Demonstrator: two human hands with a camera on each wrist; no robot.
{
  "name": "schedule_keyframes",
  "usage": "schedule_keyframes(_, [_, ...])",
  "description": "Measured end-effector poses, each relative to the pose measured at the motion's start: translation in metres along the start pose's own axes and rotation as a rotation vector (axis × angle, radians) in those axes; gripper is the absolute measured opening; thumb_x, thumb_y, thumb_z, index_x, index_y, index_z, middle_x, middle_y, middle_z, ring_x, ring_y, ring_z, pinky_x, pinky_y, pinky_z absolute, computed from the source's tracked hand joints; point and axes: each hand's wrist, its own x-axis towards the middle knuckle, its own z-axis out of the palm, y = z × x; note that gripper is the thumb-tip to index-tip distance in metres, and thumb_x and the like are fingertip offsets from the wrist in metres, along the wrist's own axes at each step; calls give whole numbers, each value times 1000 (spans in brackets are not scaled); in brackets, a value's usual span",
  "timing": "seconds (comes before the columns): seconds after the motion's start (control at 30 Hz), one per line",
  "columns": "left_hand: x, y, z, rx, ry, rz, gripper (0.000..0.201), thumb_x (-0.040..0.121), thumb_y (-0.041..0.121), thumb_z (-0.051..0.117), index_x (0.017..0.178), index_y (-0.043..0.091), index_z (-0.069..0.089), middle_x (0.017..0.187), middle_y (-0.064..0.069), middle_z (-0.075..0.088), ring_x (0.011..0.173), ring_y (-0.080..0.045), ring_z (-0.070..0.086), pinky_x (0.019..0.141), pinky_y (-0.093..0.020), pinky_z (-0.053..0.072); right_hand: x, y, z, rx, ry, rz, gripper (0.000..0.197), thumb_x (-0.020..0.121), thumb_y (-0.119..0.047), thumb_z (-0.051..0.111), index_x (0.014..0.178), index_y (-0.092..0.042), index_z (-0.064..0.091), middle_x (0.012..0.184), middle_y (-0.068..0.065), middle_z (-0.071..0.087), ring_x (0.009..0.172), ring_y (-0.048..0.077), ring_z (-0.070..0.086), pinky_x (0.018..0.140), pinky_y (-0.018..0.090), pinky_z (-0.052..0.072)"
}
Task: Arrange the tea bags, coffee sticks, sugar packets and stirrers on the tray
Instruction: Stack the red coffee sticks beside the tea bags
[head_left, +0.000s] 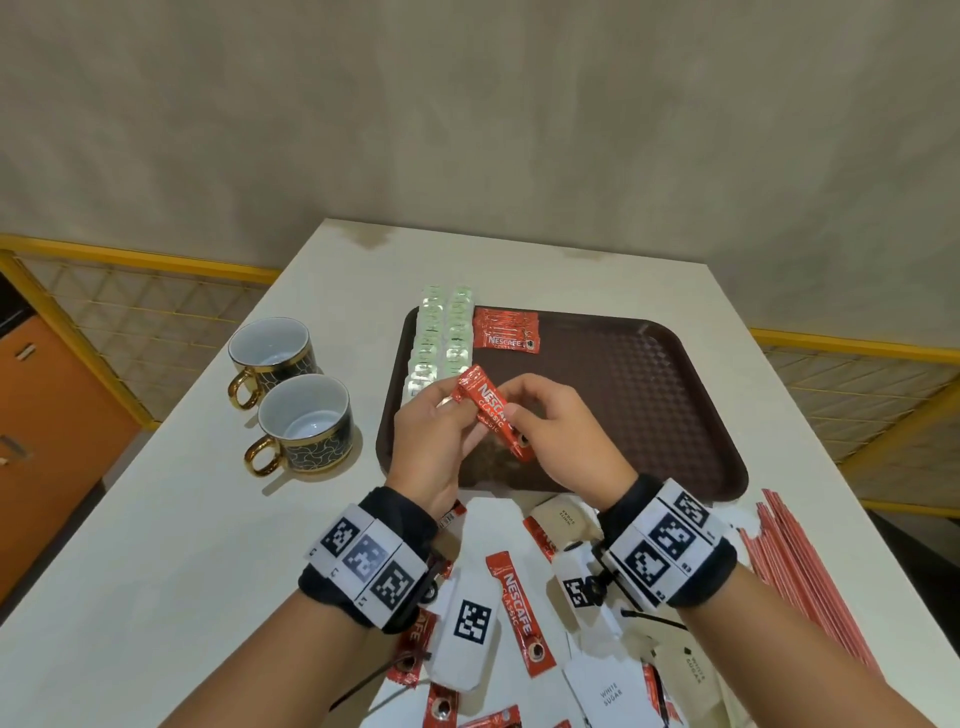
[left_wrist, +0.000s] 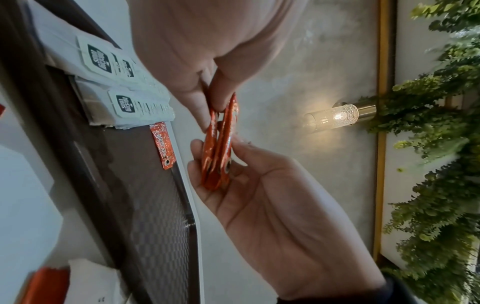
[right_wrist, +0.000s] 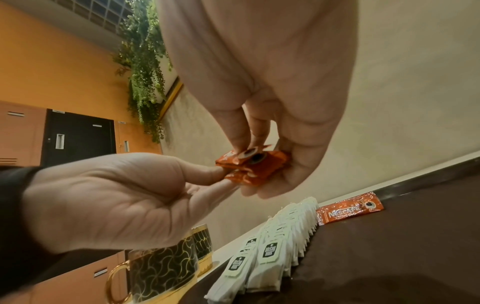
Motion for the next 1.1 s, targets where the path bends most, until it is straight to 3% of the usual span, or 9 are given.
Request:
schedule_keyframes(0.13, [-2, -3, 1, -95, -16, 14, 24, 98, 4, 52, 118, 12, 61, 118, -15, 66, 110, -22, 66, 91, -34, 54, -1, -1, 2, 80, -3, 5, 14, 100, -16, 50, 109, -16, 60, 100, 6, 67, 83, 17, 67, 69, 31, 57])
schedule_keyframes(0.3, [-6, -2, 1, -234, -65, -12, 38, 98, 25, 52, 133, 9, 53, 121, -16, 67, 114, -23, 65, 97, -37, 53, 0, 3, 0, 96, 27, -30, 22, 99, -14, 53, 116, -17, 67, 101, 3, 70, 85, 18, 68, 70, 26, 57])
schedule_keyframes(0.4, [-6, 0, 2, -85, -79, 16, 27, 95, 15, 59, 120, 4, 63, 110, -15, 68, 102, -21, 67, 94, -35, 54, -2, 6, 4, 60, 56, -74, 27, 98, -14, 54, 121, -20, 68, 102, -3, 71, 92, 12, 67, 81, 28, 55])
schedule_keyframes(0.53, [-2, 0, 0, -81, -14, 15, 30, 94, 0, 57, 123, 3, 62, 114, -13, 69, 109, -23, 66, 95, -34, 53, -5, 3, 5, -58, 66, -164, 31, 98, -14, 54, 126, -20, 64, 101, -2, 64, 96, 8, 60, 82, 14, 45])
schedule_keyframes(0.7, [-3, 7, -3, -127, -14, 39, 26, 95, 0, 54, 118, 7, 62, 107, -6, 72, 110, -20, 65, 96, -33, 52, -10, 3, 1, 98, 9, -108, 35, 96, -15, 58, 130, -21, 60, 101, 1, 63, 96, 18, 63, 81, 32, 58])
schedule_keyframes(0.83, [-3, 3, 2, -212, -53, 0, 37, 98, 2, 48, 135, 6, 50, 121, -12, 66, 115, -24, 62, 103, -43, 47, -6, 4, -2, 130, 31, -127, 34, 93, -9, 61, 126, -15, 64, 103, 7, 66, 97, 21, 65, 84, 38, 58])
schedule_keyframes(0.93, [-4, 7, 10, -379, -92, -115, 29, 102, 4, 40, 128, 1, 50, 125, -19, 58, 113, -26, 59, 94, -40, 50, -3, 3, 3, -17, 67, -219, 32, 93, -7, 61, 124, -13, 66, 106, 3, 66, 99, 14, 64, 90, 32, 54])
schedule_keyframes(1.03, [3, 12, 12, -462, -82, -195, 21, 103, 4, 36, 111, -4, 54, 131, -27, 52, 123, -33, 53, 107, -46, 41, -4, 7, 9, -247, 108, -361, 32, 93, -5, 60, 124, -10, 66, 109, 4, 64, 99, 14, 61, 88, 19, 48])
schedule_keyframes(1.1, [8, 11, 11, -479, -61, -195, 20, 102, 2, 37, 113, -5, 52, 133, -27, 50, 129, -34, 50, 109, -46, 39, -4, 9, 11, -374, 105, -437, 36, 92, -1, 58, 127, -9, 63, 112, 6, 62, 99, 12, 57, 86, 7, 41])
